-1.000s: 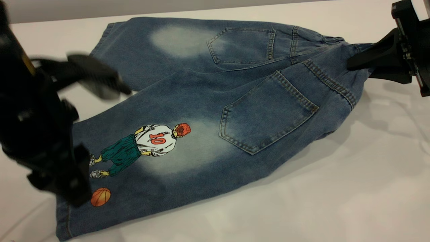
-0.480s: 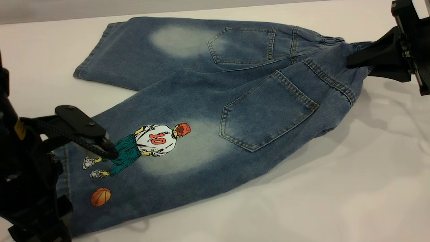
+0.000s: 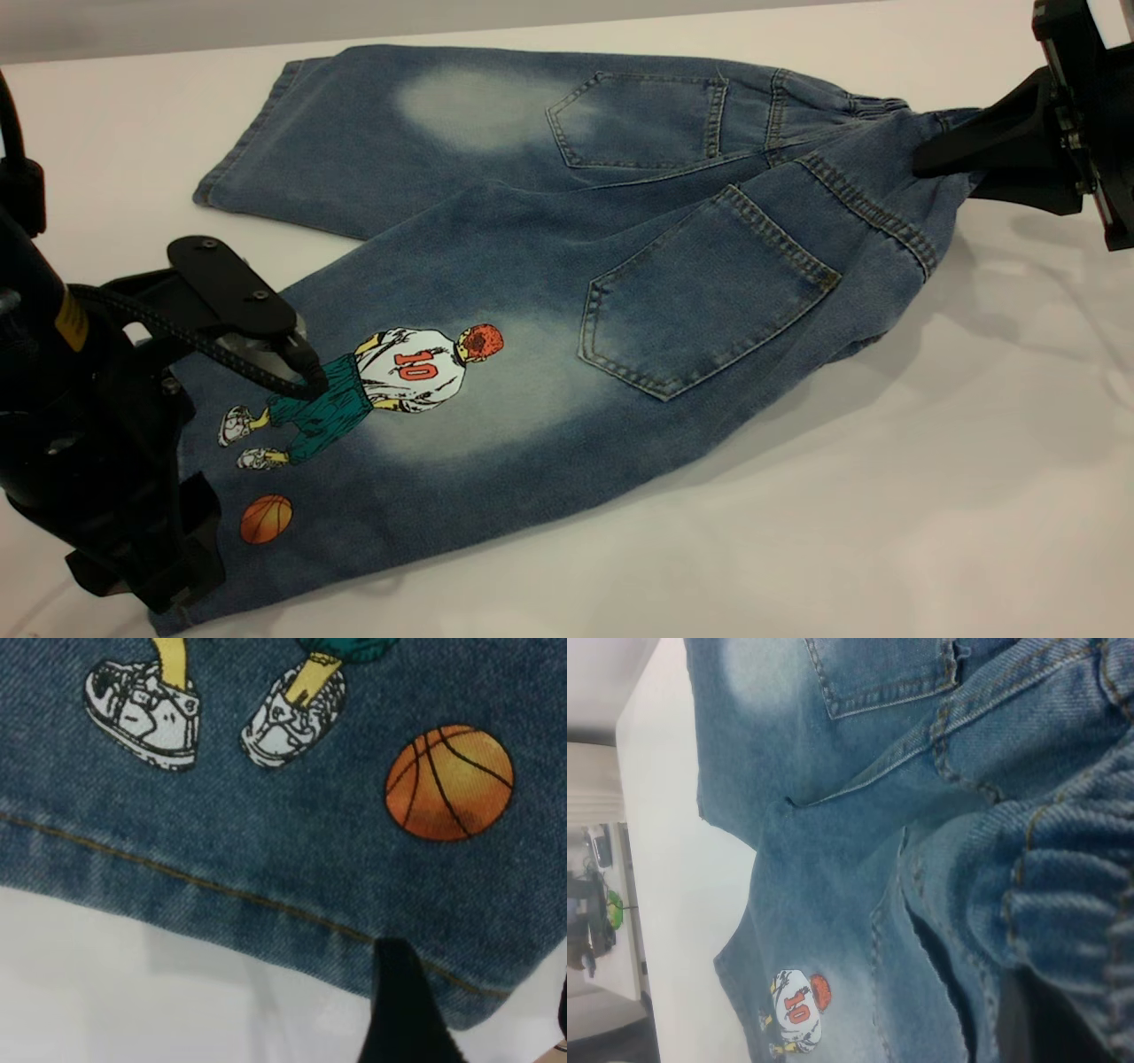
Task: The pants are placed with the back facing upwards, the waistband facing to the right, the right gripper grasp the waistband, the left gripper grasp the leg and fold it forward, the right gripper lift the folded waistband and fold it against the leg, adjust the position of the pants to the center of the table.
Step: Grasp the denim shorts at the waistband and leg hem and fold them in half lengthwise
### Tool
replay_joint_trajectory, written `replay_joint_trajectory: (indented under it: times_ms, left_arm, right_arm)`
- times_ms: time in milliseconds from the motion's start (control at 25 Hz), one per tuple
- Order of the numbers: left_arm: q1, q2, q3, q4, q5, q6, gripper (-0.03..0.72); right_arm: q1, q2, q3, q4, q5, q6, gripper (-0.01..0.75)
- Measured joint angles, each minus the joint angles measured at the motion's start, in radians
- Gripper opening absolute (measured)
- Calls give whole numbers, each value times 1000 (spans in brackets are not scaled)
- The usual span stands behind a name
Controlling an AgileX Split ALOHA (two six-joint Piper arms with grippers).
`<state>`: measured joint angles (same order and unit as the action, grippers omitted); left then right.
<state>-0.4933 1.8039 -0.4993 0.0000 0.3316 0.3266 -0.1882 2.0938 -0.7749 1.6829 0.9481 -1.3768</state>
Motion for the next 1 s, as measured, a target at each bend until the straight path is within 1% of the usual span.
replay_joint_trajectory:
  times_ms: [240,400,560,800,1000]
  left_arm:
    - [0,56,-1,0,-53,0,383]
    - [0,84,-1,0,-53,0,383]
    - [0,82,-1,-39,-47,6,383]
    - [0,81,-1,-38,-15,7,383]
    - [0,94,-2,-38,-24,7,383]
  right_arm:
    - [0,0,0,0,0,1,33]
    - [0,0,0,0,0,1,33]
    - [0,0,0,0,0,0,33]
    - [0,0,0,0,14,3,33]
    - [0,0,0,0,22,5,35]
